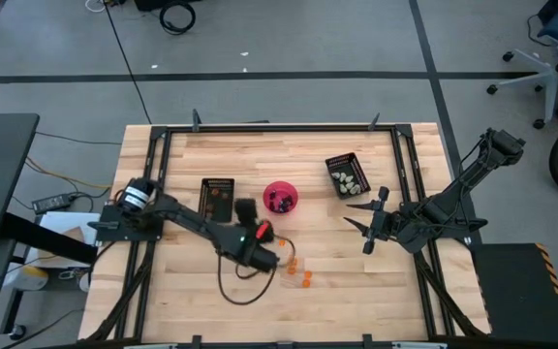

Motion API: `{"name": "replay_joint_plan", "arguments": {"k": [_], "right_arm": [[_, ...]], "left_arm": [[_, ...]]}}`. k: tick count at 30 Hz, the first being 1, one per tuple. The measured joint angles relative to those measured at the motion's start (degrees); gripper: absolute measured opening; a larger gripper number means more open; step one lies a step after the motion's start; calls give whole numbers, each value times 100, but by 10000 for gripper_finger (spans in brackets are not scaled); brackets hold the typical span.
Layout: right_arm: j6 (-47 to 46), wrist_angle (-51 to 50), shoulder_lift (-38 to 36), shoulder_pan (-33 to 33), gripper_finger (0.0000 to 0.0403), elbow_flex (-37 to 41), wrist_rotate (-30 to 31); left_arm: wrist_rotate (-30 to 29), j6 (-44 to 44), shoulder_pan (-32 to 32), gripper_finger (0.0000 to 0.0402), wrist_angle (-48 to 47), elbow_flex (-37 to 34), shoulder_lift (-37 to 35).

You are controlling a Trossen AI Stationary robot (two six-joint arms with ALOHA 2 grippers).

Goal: Sort Halloween decoration
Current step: Put the orange pumpkin toy into the left black bin

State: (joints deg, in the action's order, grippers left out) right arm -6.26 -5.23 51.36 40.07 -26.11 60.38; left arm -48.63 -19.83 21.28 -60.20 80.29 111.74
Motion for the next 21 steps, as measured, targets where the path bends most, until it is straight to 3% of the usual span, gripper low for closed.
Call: {"name": "replay_joint_plan", "arguments": {"k": [5, 10, 21], "right_arm": [[-13, 0, 2, 0, 167, 0, -2], [-18, 4, 1, 0, 167, 0, -9], [-14, 11, 2, -2, 167, 0, -28]], "left_arm": [[1459, 1466, 140, 164, 1819, 0, 0], [2582, 1739, 58, 164, 2967, -2, 0], [2784, 1574, -318, 164, 3430, -15, 365]]}}
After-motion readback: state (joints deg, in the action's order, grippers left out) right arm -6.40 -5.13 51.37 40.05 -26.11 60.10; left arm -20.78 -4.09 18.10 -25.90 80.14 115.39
